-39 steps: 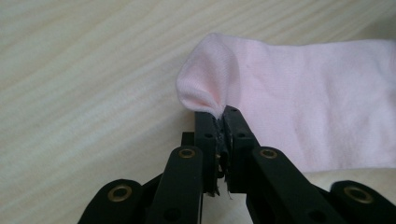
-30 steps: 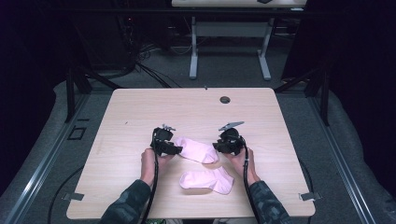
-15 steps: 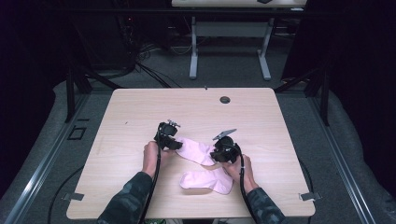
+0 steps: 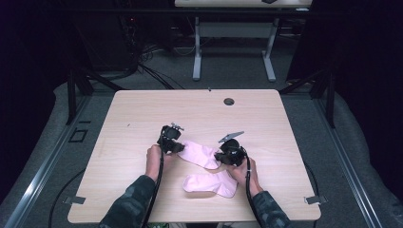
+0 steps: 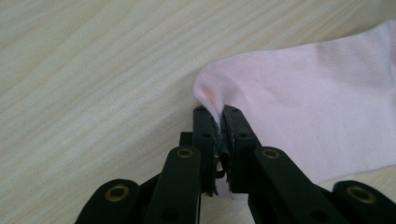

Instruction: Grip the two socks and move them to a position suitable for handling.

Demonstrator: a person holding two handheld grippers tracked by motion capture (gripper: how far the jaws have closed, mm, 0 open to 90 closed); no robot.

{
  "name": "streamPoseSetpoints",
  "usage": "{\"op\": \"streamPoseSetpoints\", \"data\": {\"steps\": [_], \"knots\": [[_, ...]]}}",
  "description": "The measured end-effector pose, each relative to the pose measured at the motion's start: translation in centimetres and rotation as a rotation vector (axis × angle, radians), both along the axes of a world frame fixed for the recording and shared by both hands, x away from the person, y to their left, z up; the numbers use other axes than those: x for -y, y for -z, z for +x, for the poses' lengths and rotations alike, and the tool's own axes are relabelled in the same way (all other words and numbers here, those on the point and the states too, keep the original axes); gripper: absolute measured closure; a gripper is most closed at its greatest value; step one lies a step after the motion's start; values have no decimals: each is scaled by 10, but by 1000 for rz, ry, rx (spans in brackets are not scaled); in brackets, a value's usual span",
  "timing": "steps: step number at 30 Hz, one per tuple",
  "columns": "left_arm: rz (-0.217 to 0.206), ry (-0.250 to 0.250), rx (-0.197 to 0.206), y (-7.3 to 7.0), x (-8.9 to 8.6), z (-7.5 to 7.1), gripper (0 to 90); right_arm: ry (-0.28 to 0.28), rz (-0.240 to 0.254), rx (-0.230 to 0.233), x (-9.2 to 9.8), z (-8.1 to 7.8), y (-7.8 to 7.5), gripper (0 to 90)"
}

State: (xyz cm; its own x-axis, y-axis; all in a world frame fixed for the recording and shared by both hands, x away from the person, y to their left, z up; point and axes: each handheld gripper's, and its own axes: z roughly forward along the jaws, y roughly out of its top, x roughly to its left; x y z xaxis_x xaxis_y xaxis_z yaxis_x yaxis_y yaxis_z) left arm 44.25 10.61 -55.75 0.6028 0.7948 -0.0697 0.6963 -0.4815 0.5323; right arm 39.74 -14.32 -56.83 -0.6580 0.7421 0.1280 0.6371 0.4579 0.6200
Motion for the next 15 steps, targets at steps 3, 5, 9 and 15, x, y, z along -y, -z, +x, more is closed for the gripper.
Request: {"op": "streamPoseSetpoints", "data": {"steps": [3,5,9,15], "knots": [[-9,0,8,-3,-1,-2,851,-1,5,11,2,-1,-3,872],[-21,-1,14,-6,-1,-4,852,7,11,24,3,-1,-6,873],[-41,6,22,-11,-3,-7,853,9,9,31,7,-2,-10,873],[-53,7,33,-17,-4,-12,854,15,30,55,11,-3,-17,873]]}}
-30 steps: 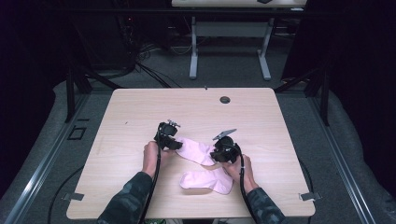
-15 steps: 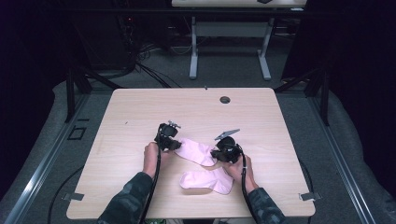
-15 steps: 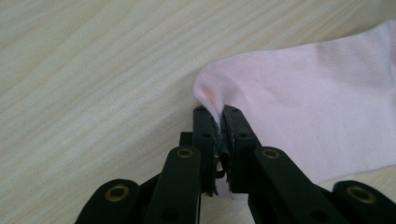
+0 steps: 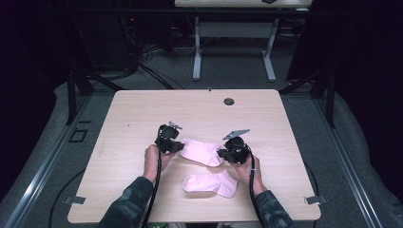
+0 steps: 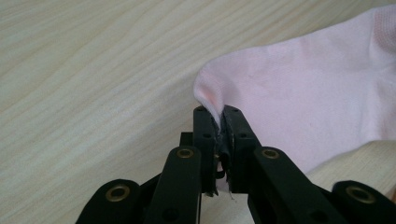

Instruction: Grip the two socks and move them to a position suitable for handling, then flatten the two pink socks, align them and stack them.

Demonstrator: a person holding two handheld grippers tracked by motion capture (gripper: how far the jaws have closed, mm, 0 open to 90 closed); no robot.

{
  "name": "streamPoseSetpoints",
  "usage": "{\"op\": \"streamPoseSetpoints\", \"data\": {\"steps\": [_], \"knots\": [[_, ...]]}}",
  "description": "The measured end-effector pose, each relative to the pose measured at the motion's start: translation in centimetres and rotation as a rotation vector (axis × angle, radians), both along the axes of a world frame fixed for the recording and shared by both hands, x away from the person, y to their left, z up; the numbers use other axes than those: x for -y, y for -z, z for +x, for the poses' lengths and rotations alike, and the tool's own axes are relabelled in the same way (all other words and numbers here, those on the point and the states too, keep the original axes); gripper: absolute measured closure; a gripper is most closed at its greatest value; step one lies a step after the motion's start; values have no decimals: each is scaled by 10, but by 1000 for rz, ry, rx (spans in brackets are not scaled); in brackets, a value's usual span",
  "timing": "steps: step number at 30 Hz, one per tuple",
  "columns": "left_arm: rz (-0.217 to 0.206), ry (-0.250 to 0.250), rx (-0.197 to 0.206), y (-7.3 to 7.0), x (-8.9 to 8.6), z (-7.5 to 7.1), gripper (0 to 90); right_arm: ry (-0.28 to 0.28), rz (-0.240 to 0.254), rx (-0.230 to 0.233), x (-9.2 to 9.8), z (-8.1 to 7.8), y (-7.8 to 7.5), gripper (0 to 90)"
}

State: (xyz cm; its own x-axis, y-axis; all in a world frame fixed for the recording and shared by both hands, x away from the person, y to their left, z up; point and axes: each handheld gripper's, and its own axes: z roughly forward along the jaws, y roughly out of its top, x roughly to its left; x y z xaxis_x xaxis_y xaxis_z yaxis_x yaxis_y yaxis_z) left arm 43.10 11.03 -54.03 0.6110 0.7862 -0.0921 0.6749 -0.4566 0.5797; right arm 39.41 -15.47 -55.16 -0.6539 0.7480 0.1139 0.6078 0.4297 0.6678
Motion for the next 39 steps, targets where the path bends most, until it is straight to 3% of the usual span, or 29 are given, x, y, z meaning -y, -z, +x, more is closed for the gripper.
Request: {"op": "streamPoseSetpoints", "data": {"steps": [15,28,39], "knots": [[-77,22,62,-37,-2,-29,854,-11,23,66,17,-19,-37,873],[-115,36,53,-46,-2,-49,854,-39,35,63,26,-35,-47,873],[-166,59,47,-56,-1,-83,854,-68,41,75,37,-61,-61,873]]}}
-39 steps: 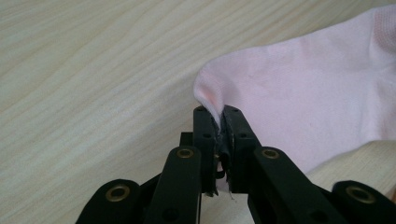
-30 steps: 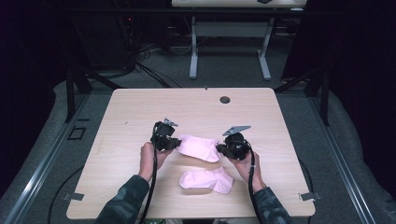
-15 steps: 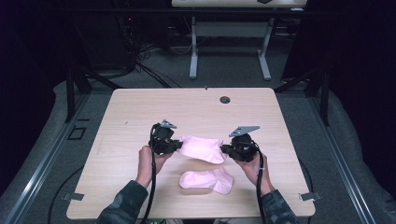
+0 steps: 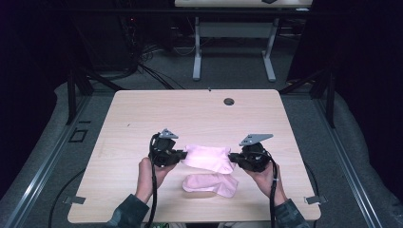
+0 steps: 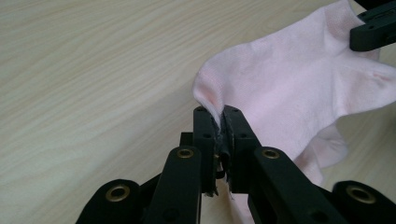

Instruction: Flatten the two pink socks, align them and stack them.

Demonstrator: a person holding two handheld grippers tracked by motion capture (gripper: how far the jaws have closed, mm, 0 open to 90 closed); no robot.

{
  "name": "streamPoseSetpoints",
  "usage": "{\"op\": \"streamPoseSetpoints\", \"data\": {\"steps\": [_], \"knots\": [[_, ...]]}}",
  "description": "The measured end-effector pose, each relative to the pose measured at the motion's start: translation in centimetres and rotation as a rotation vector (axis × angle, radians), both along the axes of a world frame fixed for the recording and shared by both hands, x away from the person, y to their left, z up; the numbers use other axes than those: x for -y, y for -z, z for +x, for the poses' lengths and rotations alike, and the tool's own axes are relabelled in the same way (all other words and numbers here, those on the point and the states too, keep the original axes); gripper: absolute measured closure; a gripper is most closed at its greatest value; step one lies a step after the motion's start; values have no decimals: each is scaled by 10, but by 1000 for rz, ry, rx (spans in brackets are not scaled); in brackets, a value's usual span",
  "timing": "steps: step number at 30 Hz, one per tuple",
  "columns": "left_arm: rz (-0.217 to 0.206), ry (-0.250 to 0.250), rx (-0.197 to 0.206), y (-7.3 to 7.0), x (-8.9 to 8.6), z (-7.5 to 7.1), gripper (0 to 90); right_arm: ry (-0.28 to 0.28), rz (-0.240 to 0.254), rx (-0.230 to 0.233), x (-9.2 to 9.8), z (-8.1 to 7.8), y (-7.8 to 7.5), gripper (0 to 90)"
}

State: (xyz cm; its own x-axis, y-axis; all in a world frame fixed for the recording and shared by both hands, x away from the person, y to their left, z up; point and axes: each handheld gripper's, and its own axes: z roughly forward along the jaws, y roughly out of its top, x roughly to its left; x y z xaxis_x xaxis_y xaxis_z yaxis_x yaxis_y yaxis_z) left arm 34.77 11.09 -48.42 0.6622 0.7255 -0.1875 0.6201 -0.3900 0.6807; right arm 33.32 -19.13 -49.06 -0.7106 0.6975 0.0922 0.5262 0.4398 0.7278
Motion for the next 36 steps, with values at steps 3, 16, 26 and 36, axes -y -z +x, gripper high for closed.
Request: {"op": "streamPoseSetpoints", "data": {"steps": [3,16,26,36], "knots": [[-6,10,-4,-3,2,-8,853,-4,1,-2,3,-6,-2,873],[-10,16,-41,22,12,-47,853,-44,-20,-43,12,-29,13,872],[100,5,-44,55,14,-55,835,-69,-66,-120,1,-23,58,867],[107,-54,22,44,4,-52,499,-32,-98,-98,1,-22,62,785]]}}
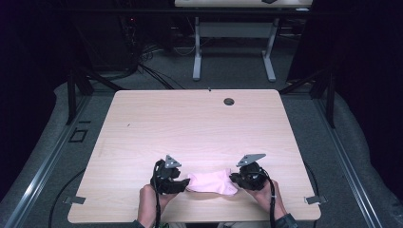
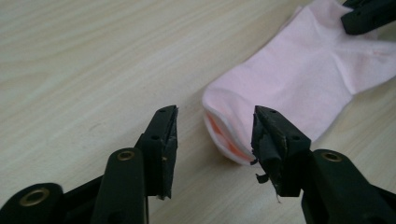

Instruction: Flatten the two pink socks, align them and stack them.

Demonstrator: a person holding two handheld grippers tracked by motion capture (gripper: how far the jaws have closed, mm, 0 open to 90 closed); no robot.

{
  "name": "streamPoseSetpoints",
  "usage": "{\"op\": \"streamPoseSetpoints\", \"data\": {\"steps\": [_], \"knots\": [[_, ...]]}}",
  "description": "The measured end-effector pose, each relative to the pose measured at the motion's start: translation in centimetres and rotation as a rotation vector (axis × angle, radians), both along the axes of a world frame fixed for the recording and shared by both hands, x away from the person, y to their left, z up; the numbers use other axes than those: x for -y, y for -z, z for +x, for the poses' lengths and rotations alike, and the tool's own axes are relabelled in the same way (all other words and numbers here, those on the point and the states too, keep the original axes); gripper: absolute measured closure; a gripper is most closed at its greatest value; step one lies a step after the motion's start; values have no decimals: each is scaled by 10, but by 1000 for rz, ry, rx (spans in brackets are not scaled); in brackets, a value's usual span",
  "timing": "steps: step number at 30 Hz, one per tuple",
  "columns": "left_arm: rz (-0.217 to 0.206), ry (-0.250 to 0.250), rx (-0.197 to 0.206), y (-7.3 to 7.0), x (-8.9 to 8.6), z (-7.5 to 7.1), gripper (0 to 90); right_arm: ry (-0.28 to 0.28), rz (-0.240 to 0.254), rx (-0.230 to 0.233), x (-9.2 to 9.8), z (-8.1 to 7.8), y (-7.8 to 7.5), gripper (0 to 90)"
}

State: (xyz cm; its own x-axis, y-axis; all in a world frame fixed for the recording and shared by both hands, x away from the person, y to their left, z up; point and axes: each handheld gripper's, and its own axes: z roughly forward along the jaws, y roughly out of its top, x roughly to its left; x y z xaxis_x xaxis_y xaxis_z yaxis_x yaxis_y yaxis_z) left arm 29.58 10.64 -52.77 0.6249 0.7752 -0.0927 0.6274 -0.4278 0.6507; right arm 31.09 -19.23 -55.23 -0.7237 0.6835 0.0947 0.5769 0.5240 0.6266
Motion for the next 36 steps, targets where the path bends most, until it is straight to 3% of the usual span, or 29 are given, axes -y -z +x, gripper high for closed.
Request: {"op": "streamPoseSetpoints", "data": {"steps": [2,6,10,11,13,16,17,18,20,23,25,27,29,31,32,36], "knots": [[5,3,5,-5,1,3,488,17,-11,13,2,-1,-4,740],[29,15,-10,0,9,7,485,39,18,40,6,-4,-11,697],[-1,61,-4,1,20,6,562,-26,53,27,-2,-10,-11,732],[2,89,-19,4,25,5,592,-44,50,16,-6,-10,-8,741],[21,124,-45,12,31,6,672,-51,-6,8,-13,-8,0,769],[68,128,-66,25,34,10,713,-35,-52,1,-16,-3,10,775],[72,129,-71,28,33,11,712,-26,-43,-1,-16,-3,10,774],[84,123,-62,31,33,11,708,-21,-44,1,-15,-3,10,772],[59,121,-64,34,29,12,700,-14,-38,8,-14,-2,12,768],[76,129,-40,35,29,9,686,-20,-50,20,-15,-3,13,758],[65,140,-19,37,27,9,678,-26,-58,25,-15,-3,13,744],[55,143,-14,38,26,9,654,-30,-57,29,-15,-4,13,685],[56,141,-11,39,25,9,575,-39,-35,28,-16,-4,14,596],[82,121,0,38,26,10,426,-41,-24,26,-19,-5,14,451],[96,116,-7,39,25,11,303,-41,-27,36,-21,-6,13,420],[66,82,21,32,13,11,162,-19,-15,61,-19,-7,6,229]]}}
